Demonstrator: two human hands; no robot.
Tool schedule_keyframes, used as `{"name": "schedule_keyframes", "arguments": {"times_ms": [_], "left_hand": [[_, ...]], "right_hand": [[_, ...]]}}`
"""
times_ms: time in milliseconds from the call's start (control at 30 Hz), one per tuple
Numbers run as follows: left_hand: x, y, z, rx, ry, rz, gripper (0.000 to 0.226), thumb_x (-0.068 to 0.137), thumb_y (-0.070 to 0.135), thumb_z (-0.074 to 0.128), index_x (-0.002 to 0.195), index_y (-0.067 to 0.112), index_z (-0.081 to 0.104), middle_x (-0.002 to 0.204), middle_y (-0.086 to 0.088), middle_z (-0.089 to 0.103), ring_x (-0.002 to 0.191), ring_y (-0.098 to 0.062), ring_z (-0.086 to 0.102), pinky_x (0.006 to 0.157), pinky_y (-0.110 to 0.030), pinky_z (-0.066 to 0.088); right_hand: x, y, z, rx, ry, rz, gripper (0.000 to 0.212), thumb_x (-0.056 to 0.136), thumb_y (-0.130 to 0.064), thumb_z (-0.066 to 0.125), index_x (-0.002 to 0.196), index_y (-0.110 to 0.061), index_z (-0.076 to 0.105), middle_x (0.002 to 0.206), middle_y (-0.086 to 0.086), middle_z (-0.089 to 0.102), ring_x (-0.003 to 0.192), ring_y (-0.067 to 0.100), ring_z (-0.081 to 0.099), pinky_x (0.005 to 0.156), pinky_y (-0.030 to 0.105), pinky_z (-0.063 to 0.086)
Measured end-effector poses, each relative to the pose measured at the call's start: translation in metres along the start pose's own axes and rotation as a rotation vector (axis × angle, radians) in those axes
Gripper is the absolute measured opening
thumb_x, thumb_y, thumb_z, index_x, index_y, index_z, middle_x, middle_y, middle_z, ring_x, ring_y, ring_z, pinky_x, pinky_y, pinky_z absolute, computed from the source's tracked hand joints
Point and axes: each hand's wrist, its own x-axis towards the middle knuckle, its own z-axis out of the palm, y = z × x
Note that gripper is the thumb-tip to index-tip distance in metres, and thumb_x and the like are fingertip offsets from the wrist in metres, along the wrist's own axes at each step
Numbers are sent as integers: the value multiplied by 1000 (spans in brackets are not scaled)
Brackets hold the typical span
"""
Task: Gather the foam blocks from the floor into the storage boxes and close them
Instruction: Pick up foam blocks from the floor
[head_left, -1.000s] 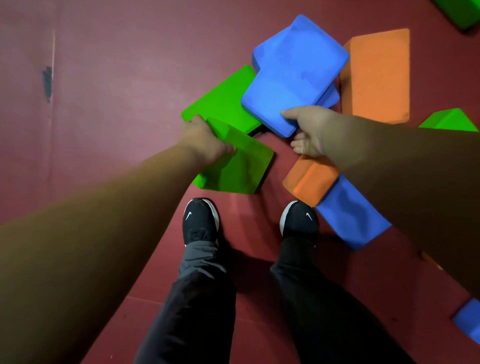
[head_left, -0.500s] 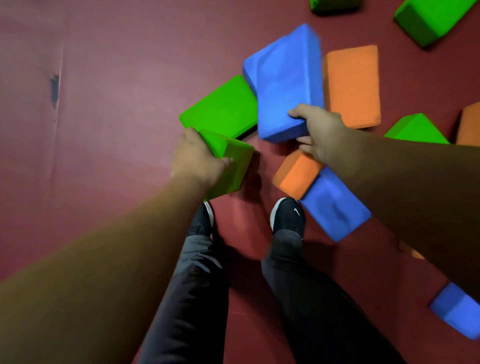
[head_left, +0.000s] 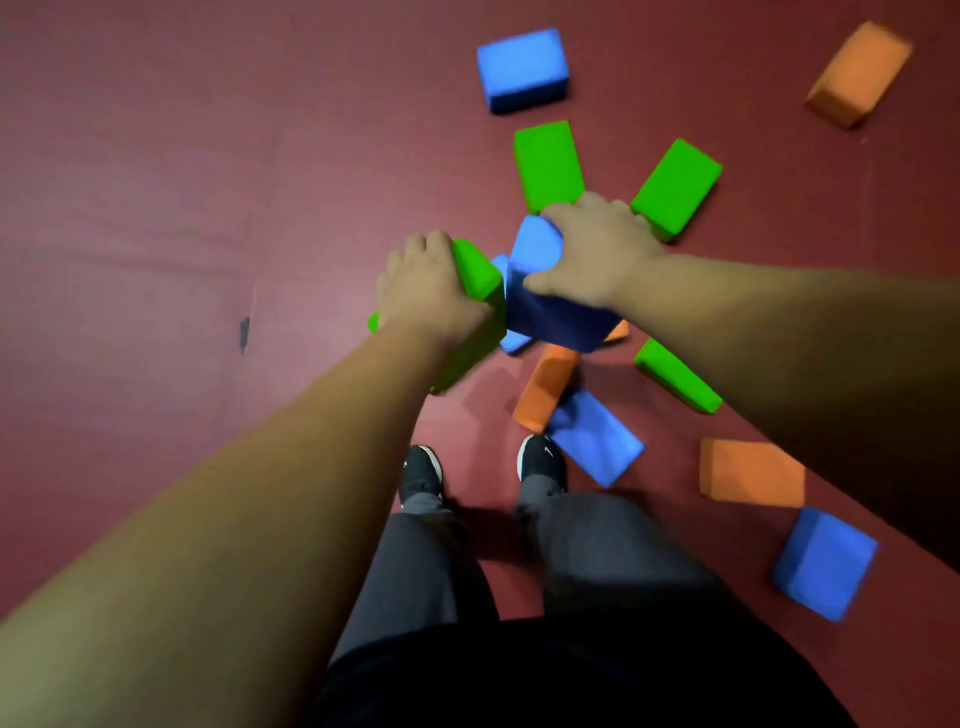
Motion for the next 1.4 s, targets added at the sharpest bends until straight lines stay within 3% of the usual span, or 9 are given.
{"name": "schedule_keyframes", "arguments": {"times_ms": [100, 267, 400, 500, 567, 667, 767, 1067, 1400], "left_hand": [[-11, 41, -65, -8, 43, 68, 55, 73, 41, 72, 116, 15, 52, 123, -10, 53, 114, -39, 53, 95, -52, 51], [-22, 100, -183, 15, 96, 114, 54, 62, 46, 63, 109, 19, 54, 114, -9, 56, 108, -38, 58, 93, -50, 54], [-32, 147, -277, 70, 144, 177, 62, 53, 46, 71, 108, 21, 57, 103, -3, 57, 100, -34, 62, 84, -45, 57], [-37, 172, -339, 87, 213, 231, 72, 47, 49, 79, 110, 22, 58, 102, -2, 59, 96, -32, 62, 79, -41, 55], [-39, 181, -370, 84, 245, 280, 75, 50, 49, 83, 116, 21, 59, 106, -3, 60, 98, -31, 62, 79, -40, 55], [-41, 183, -404, 67, 276, 339, 71, 59, 47, 87, 118, 18, 59, 110, -6, 62, 100, -31, 62, 78, -38, 54], [-41, 181, -424, 70, 268, 416, 69, 62, 46, 88, 118, 17, 59, 111, -7, 62, 100, -30, 61, 81, -40, 56], [-53, 173, -469, 185, 189, 667, 62, 48, 49, 75, 97, 19, 52, 98, -6, 56, 100, -38, 63, 76, -40, 51], [-197, 228, -354, 252, -102, 1093, 63, 62, 37, 74, 117, 12, 56, 121, -14, 60, 116, -41, 61, 94, -49, 55]], "right_hand": [[-29, -4, -65, 25, 44, -29, 76, 68, -74, 65, 133, -38, 53, 124, 10, 52, 116, 40, 58, 95, 51, 50], [-65, -1, -172, 29, 134, -108, 72, 81, -66, 68, 135, -21, 56, 123, 9, 56, 117, 33, 57, 90, 38, 44], [-89, -9, -259, 11, 227, -117, 100, 80, -61, 72, 158, -14, 31, 144, 13, 48, 132, 36, 51, 105, 41, 45], [-106, -16, -316, -70, 277, -115, 120, 75, -55, 82, 162, -8, 16, 151, 16, 40, 138, 37, 47, 111, 43, 43], [-115, -20, -348, -80, 314, -76, 111, 71, -57, 85, 154, -6, 30, 141, 18, 46, 128, 38, 52, 104, 44, 47], [-129, -31, -380, -108, 365, 15, 84, 66, -66, 84, 120, -12, 49, 111, 9, 46, 96, 32, 55, 78, 39, 48], [-137, -42, -395, -95, 412, 64, 75, 63, -68, 84, 107, -18, 49, 108, 6, 49, 90, 29, 54, 74, 38, 47], [-189, -110, -397, -29, 464, 378, 72, 62, -63, 85, 103, -19, 46, 113, 10, 59, 91, 30, 52, 76, 40, 50], [-392, -118, -299, 85, 344, 962, 74, 66, -53, 86, 117, -8, 56, 119, 18, 65, 104, 38, 65, 73, 37, 51]]}}
